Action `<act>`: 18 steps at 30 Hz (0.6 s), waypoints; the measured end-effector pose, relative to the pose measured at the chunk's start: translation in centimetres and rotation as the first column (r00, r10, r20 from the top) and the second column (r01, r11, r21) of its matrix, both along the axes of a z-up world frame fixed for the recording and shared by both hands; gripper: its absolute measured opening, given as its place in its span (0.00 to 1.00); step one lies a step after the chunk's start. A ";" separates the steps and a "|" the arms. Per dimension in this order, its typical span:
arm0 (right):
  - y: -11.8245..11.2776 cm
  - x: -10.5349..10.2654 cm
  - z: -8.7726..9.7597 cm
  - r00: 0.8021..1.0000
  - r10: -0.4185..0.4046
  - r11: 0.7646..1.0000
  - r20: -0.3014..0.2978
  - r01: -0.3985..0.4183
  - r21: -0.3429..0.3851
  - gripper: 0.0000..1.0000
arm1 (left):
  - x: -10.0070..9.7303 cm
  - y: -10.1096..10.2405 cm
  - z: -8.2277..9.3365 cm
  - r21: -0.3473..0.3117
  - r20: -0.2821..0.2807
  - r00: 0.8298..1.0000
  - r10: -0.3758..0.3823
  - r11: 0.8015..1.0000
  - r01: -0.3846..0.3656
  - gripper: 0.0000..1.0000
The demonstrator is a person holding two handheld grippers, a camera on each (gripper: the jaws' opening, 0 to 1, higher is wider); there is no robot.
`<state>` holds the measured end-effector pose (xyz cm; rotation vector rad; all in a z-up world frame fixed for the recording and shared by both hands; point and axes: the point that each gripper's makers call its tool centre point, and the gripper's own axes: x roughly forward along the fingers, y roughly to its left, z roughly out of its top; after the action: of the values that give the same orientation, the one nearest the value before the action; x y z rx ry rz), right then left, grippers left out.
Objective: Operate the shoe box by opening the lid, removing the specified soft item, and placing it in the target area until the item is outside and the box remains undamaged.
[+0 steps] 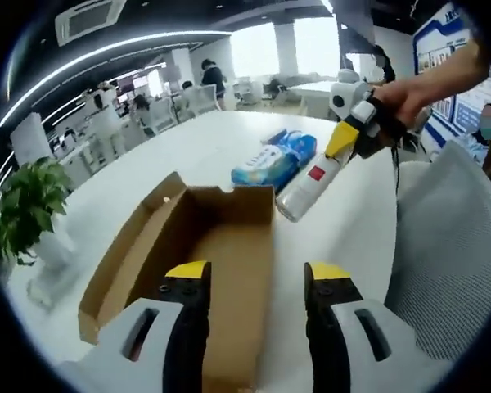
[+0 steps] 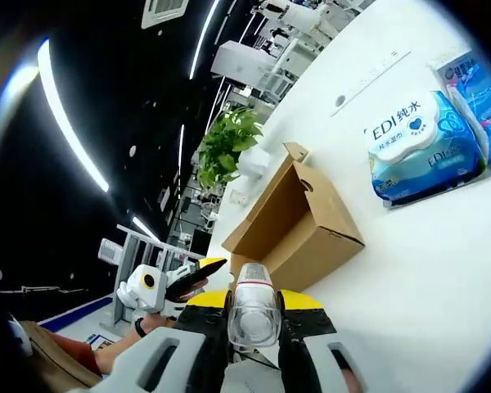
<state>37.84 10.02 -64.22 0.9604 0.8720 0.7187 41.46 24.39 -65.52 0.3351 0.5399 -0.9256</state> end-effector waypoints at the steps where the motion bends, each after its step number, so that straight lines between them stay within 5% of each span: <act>1: -0.2 0.0 0.0 1.000 -0.004 1.000 -0.001 0.004 0.001 0.17 | 0.0 0.4 -0.2 -0.013 -0.015 1.000 0.025 1.000 -0.025 0.47; 18: -6.5 0.7 0.8 0.998 -0.051 0.996 0.022 0.053 -0.069 0.17 | 0.2 1.0 -0.7 -0.062 -0.060 0.992 0.108 0.992 -0.112 0.47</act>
<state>38.57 3.53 -63.46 0.9092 0.8458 0.6489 41.66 25.36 -66.24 0.2189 0.5733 -0.8456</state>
